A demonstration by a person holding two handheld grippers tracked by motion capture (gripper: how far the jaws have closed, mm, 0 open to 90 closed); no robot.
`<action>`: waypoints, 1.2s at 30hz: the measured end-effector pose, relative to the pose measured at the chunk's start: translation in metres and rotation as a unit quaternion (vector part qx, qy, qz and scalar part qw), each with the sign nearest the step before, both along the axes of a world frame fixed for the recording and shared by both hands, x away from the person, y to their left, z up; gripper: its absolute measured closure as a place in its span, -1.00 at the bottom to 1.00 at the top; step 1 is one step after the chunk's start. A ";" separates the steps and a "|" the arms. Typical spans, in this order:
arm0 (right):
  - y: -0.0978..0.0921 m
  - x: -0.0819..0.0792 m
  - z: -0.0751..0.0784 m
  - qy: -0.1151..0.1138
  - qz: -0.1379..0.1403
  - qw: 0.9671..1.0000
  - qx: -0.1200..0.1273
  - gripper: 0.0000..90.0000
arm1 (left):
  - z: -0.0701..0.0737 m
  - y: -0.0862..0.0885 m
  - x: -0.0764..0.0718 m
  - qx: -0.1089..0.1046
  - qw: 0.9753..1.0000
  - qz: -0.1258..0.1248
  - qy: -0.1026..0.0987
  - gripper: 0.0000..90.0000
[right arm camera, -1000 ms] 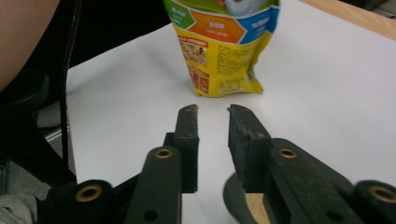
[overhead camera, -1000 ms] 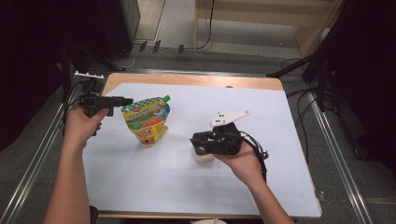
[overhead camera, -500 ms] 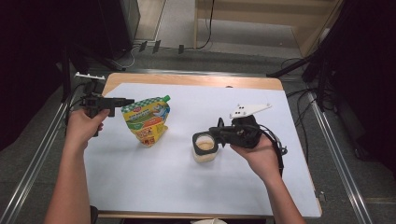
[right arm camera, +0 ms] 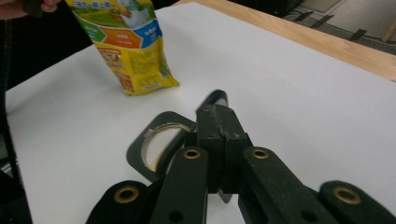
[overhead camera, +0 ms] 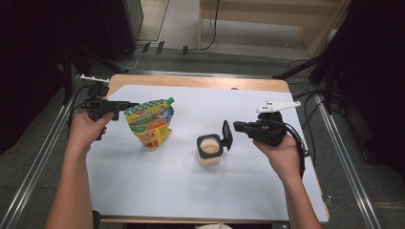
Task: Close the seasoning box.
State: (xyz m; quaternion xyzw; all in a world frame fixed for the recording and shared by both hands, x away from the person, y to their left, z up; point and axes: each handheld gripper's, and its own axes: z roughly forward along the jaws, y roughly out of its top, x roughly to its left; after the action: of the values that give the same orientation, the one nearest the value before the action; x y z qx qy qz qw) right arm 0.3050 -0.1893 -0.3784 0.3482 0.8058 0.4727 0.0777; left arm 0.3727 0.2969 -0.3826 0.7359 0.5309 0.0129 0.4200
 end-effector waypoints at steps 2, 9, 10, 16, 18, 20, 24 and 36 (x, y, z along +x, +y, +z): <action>-0.001 0.002 -0.005 0.006 -0.005 1.000 -0.003 1.00 | 0.000 0.000 0.000 -0.002 1.000 0.000 0.001 -0.10; 0.007 0.011 -0.028 0.034 0.002 0.999 -0.014 1.00 | 0.001 0.001 0.000 -0.003 1.000 0.005 0.000 -0.11; 0.008 0.012 -0.030 0.038 0.003 0.999 -0.014 1.00 | 0.001 0.001 -0.001 -0.003 1.000 0.005 -0.001 -0.11; 0.015 0.013 -0.039 0.050 0.008 0.999 -0.017 1.00 | 0.001 0.001 -0.001 -0.003 1.000 0.005 0.000 -0.11; 0.015 0.014 -0.041 0.054 0.008 0.998 -0.016 1.00 | 0.001 0.001 -0.001 -0.002 1.000 0.005 0.000 -0.12; 0.016 0.014 -0.042 0.055 0.009 0.998 -0.017 1.00 | 0.001 0.001 0.000 -0.002 1.000 0.005 0.000 -0.12; 0.020 0.012 -0.042 0.054 0.014 0.998 -0.018 1.00 | 0.000 0.001 0.000 0.002 1.000 0.002 0.000 -0.12; 0.031 0.008 -0.041 0.051 0.022 0.998 -0.017 1.00 | 0.001 0.002 0.000 0.000 1.000 0.004 0.000 -0.12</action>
State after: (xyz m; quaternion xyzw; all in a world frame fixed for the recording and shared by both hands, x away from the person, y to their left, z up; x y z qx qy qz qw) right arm 0.3128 -0.1580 -0.4191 0.3528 0.8241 0.4421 0.0319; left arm 0.3723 0.2990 -0.3820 0.7337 0.5338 0.0144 0.4201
